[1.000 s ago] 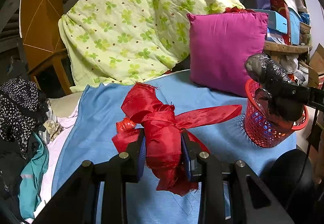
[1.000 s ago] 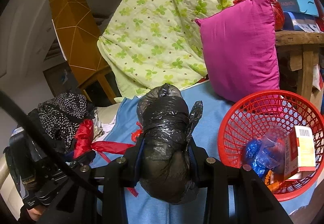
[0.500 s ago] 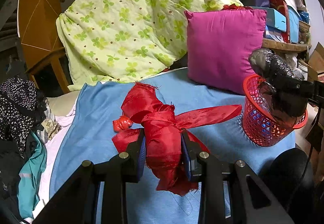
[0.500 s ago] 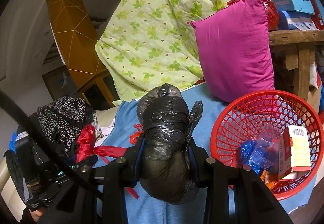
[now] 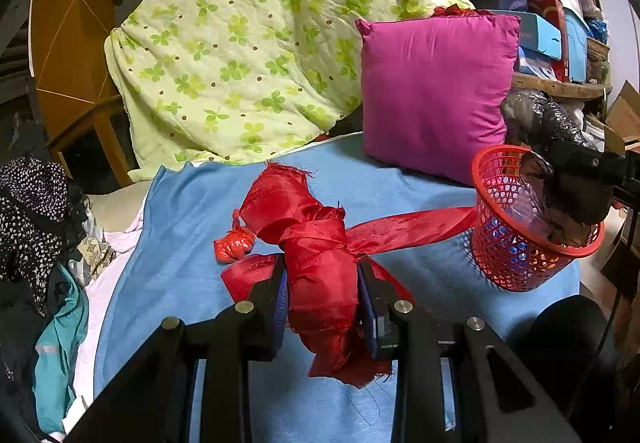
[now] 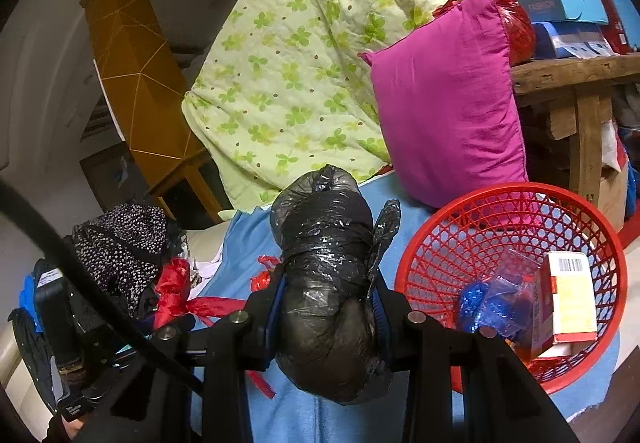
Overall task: Collect trash
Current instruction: 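Carry the black bag with the right tool while the left tool carries the ribbon bundle toward the basket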
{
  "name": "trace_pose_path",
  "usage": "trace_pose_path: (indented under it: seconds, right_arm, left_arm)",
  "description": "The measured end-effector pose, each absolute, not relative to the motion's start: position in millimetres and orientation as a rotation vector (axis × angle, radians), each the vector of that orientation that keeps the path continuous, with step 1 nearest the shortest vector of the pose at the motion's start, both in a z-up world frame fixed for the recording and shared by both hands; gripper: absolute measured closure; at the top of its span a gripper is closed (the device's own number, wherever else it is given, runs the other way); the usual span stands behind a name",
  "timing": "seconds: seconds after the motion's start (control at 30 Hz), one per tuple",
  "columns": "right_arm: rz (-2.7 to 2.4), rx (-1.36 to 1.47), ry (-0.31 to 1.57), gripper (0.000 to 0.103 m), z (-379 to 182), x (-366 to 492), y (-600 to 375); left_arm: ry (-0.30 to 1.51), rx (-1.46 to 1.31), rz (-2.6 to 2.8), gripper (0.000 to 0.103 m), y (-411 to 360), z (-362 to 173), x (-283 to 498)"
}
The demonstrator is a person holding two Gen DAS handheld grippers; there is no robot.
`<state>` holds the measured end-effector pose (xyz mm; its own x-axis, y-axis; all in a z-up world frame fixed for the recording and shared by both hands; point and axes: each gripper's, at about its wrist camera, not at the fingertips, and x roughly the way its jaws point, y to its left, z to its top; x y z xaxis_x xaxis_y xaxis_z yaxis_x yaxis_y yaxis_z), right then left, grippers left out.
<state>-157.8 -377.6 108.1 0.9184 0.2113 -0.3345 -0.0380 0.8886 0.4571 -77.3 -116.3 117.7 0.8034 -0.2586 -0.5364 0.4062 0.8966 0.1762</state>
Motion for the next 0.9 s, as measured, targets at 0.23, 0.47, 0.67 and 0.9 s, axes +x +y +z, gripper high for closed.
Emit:
trace_pose_path:
  seconds: [0.23,0.47,0.67,0.9]
  right_arm:
    - [0.121,0.473,0.395,0.063,106,-156,-388]
    - [0.108,0.489,0.394,0.063,103,-157,-400]
    - [0.094,0.509,0.387,0.063,100,-161,-411]
    - [0.077,0.528,0.374,0.063,100,-166,-422]
  left_arm:
    - [0.526,0.294,-0.373,0.070,-124,120,-79]
    - [0.518,0.313,-0.384,0.070,-134,121,-83]
    - [0.509,0.332,-0.396,0.070,-144,124,-85]
    - [0.497,0.354,-0.410,0.070,-156,127,-88]
